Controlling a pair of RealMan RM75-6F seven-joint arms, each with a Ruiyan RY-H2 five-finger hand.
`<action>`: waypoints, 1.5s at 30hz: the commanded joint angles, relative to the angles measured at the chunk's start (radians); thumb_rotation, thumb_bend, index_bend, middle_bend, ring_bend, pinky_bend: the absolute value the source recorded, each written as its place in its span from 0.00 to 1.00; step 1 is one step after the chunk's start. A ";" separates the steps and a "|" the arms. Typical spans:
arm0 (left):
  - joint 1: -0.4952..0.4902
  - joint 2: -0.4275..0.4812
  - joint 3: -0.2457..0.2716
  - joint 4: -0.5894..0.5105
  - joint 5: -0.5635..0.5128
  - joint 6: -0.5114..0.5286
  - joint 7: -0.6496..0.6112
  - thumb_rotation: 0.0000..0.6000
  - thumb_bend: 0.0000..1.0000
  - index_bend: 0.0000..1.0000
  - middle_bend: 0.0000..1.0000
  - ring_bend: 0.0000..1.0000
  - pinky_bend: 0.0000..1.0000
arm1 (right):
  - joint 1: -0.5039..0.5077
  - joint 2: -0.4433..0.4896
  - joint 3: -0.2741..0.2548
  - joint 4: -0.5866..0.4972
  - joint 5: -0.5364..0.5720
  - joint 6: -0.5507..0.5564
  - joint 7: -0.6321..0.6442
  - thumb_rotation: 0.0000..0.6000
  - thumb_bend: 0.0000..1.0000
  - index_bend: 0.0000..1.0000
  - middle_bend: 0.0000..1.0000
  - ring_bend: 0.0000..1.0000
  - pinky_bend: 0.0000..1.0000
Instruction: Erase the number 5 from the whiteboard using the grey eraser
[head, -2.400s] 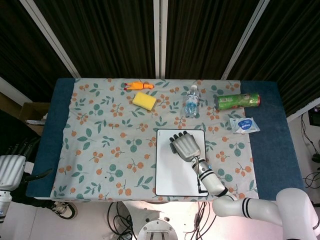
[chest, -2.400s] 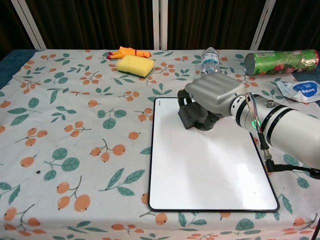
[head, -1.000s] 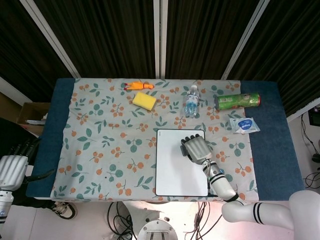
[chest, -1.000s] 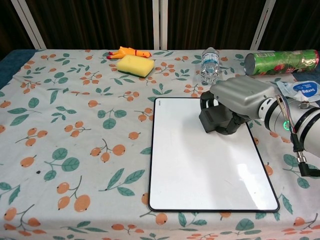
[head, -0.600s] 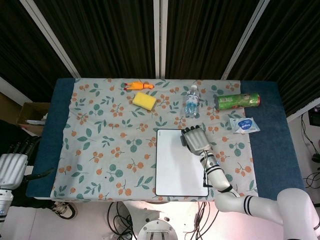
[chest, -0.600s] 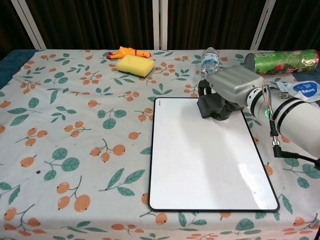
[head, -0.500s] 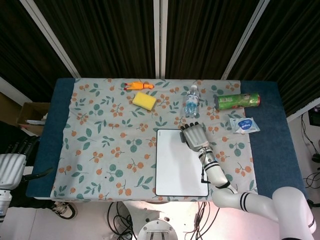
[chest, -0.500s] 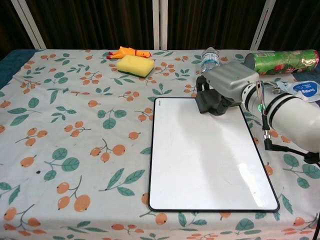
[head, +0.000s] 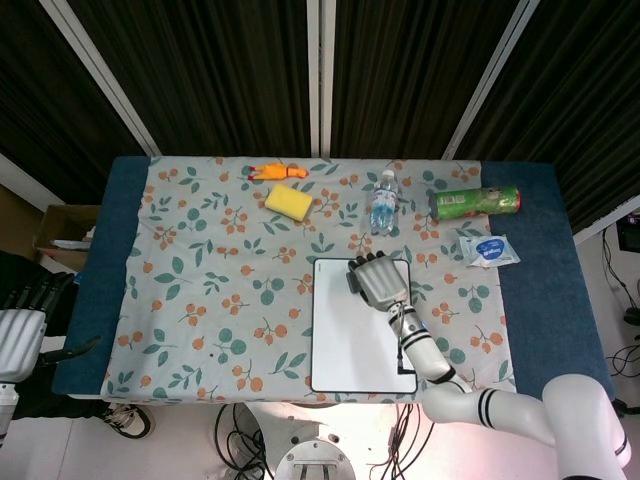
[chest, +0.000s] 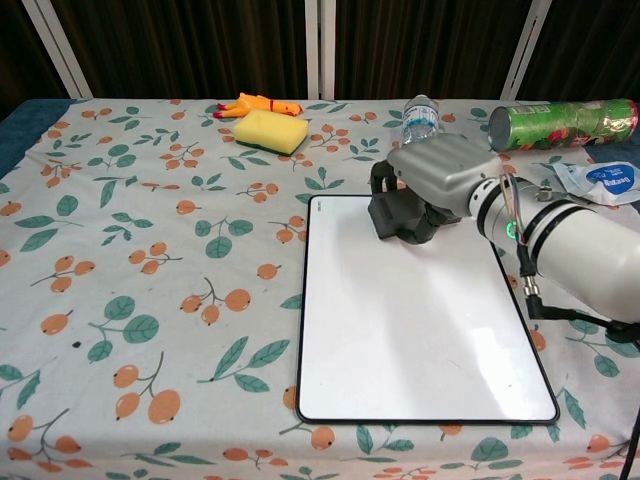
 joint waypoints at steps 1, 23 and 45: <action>0.001 -0.001 -0.002 0.002 0.002 0.006 0.001 0.27 0.00 0.12 0.13 0.09 0.16 | -0.055 0.084 -0.060 -0.145 0.000 0.019 -0.014 1.00 0.39 0.64 0.52 0.46 0.38; -0.005 -0.014 -0.015 0.008 0.006 0.015 0.016 0.27 0.00 0.12 0.13 0.09 0.16 | -0.274 0.449 -0.167 -0.324 -0.111 0.177 0.205 1.00 0.39 0.62 0.51 0.45 0.37; 0.000 -0.010 -0.017 -0.011 0.015 0.038 0.034 0.27 0.00 0.12 0.13 0.09 0.16 | -0.393 0.533 -0.212 -0.226 -0.336 0.264 0.453 1.00 0.02 0.00 0.00 0.00 0.00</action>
